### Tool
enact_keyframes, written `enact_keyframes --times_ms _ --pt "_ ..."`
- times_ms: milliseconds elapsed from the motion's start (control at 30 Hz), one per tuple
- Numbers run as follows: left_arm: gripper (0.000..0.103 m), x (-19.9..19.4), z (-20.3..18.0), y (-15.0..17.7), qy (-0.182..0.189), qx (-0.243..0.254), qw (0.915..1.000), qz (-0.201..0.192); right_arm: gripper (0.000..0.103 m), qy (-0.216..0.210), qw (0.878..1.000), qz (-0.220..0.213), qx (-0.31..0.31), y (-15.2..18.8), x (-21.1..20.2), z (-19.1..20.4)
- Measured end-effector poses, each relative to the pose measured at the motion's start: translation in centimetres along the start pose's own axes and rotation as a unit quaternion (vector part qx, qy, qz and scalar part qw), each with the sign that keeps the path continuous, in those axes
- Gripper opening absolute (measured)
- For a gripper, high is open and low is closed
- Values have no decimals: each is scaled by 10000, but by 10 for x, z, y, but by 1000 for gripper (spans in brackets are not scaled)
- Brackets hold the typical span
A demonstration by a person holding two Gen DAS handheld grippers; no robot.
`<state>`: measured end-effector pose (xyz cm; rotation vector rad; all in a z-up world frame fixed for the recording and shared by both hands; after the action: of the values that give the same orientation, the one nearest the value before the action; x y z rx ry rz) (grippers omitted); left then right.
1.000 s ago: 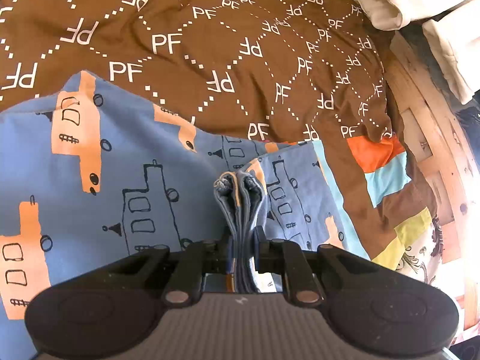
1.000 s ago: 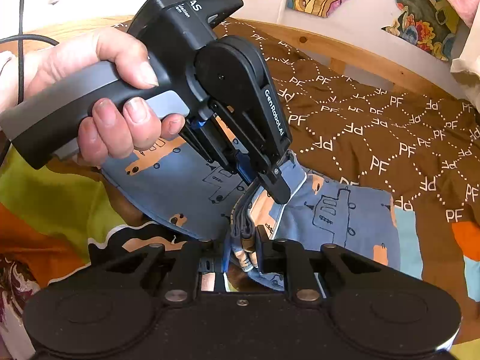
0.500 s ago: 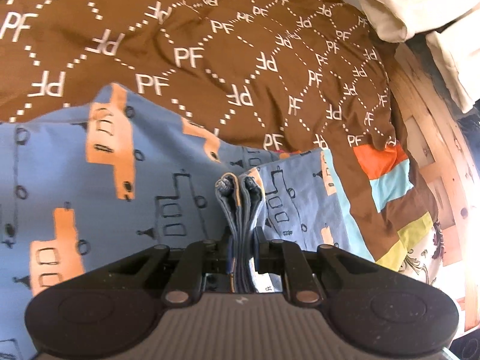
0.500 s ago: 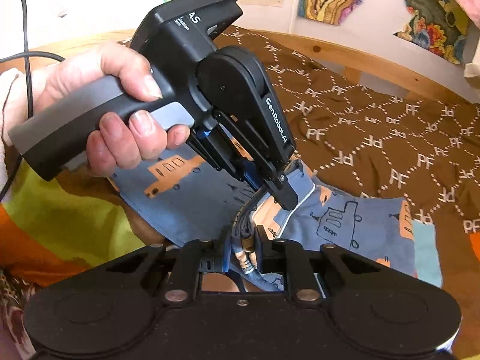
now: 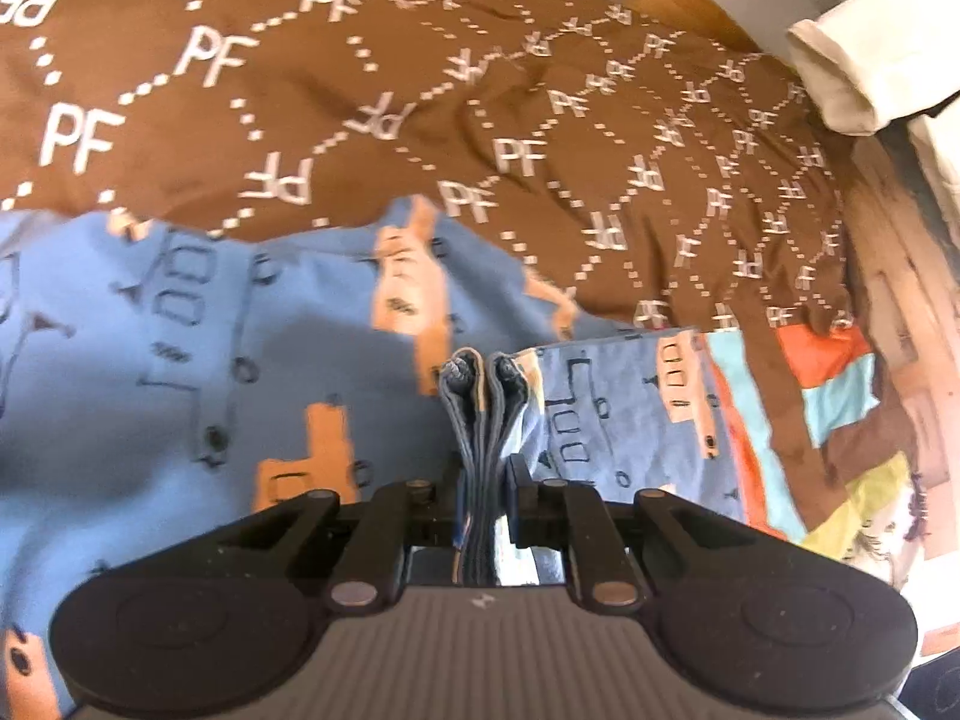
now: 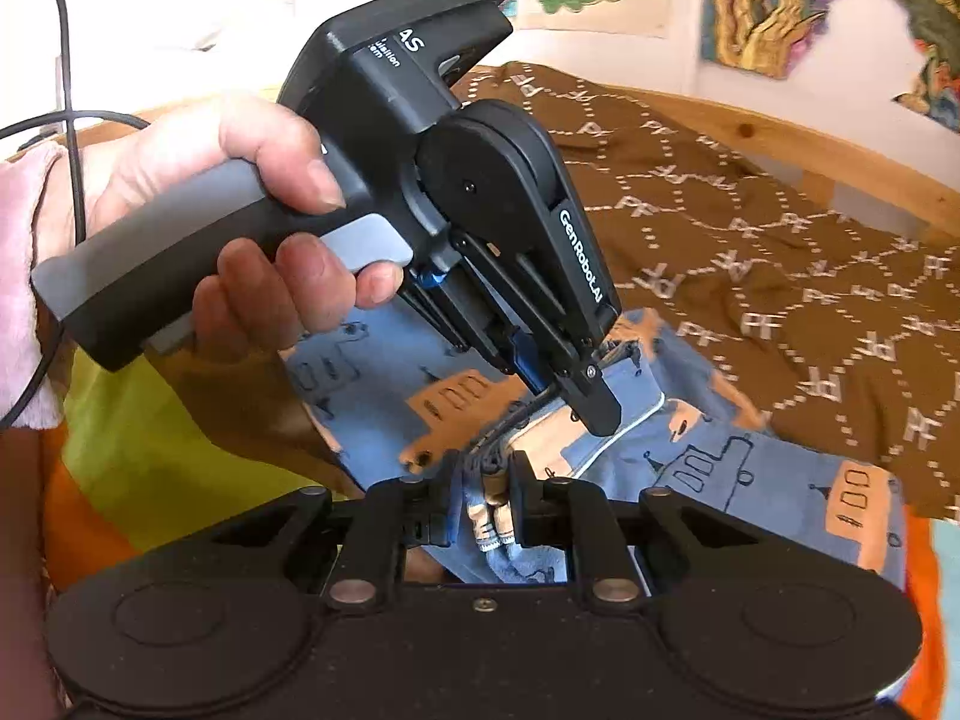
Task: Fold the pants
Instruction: 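Hold the pinched edge with both tools and lift it over the pants, then lower the folded edge onto the pants and open both tools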
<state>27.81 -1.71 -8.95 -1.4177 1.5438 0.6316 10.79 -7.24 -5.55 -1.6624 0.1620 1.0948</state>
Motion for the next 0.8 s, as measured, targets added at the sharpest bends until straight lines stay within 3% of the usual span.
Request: enact_keyframes --times_ms 100,200,333,433,567,600,667,800 --pt "15 4 9 1 -98 -65 9999 48 17 -78 9999 93 -30 2 10 4" --pt "25 9 14 3 -288 -84 9995 100 22 -98 9997 233 -19 6 18 5" --pt "38 6 13 4 -325 -67 9994 50 49 -18 9998 191 50 18 5 -5" --pt "50 -4 15 7 -492 -191 9986 -66 71 471 9987 51 167 30 -17 -26" --pt "77 -30 11 9 -1222 -99 9879 -952 97 1774 9833 -100 380 35 -43 -80" --pt "84 -32 9 8 -1409 -83 9833 -1146 100 2250 9735 -98 405 34 -46 -97" --pt "84 -29 1 2 -1734 35 9740 -1457 102 2871 9569 -68 428 28 -44 -123" --pt "82 -1 -9 -5 -2542 395 9543 -1521 102 3011 9532 -37 261 17 -20 -153"
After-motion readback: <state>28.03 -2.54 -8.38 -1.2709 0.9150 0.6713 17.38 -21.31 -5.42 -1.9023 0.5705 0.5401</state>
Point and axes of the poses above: each gripper's, at about its wrist camera, not at the fingertips, and x roughly the way its jaws point, z to its left, y to its underside, the point moved 8 cm from there along x, roughly the way its jaws point, and after that the axes turned 11 degrees about z, right-handed, at the moved point
